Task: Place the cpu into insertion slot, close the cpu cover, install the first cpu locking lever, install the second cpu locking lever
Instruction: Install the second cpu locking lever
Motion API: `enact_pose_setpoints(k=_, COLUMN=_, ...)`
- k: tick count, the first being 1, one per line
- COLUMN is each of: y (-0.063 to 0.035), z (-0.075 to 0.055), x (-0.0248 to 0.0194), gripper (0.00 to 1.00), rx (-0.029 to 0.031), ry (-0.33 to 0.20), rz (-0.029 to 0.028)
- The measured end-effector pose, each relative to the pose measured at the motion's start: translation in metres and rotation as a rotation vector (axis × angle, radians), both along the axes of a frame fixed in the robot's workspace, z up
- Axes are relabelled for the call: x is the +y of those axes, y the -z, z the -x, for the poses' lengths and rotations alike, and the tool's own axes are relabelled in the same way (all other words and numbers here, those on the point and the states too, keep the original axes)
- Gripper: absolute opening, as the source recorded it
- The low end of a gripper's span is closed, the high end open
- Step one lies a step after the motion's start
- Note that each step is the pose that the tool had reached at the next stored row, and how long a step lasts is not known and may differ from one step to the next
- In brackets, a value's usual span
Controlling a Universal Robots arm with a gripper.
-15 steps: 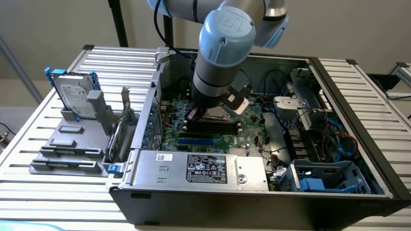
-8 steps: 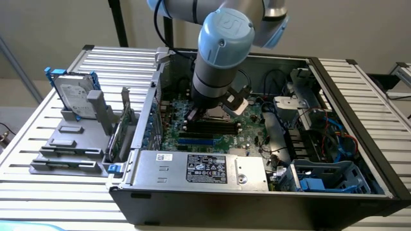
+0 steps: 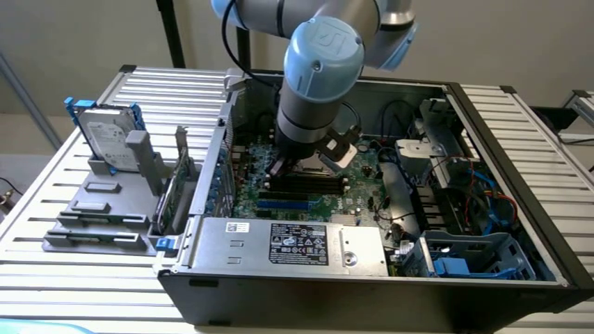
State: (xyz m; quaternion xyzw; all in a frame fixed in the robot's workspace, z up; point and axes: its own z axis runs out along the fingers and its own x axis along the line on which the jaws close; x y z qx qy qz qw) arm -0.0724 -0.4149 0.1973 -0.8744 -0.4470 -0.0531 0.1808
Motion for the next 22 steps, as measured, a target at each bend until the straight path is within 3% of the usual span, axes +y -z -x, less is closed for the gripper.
enact_pose_setpoints(k=14, y=0.006, z=0.0029, x=0.0041, gripper=0.11, rx=-0.0034, ry=0.0, rz=0.001)
enact_pose_setpoints(k=18, y=0.0067, z=0.0032, x=0.0043, gripper=0.11, rx=-0.0039, ry=0.0, rz=0.0086)
enact_pose_setpoints(k=22, y=0.0067, z=0.0033, x=0.0043, gripper=0.11, rx=-0.0039, ry=0.0, rz=0.0235)
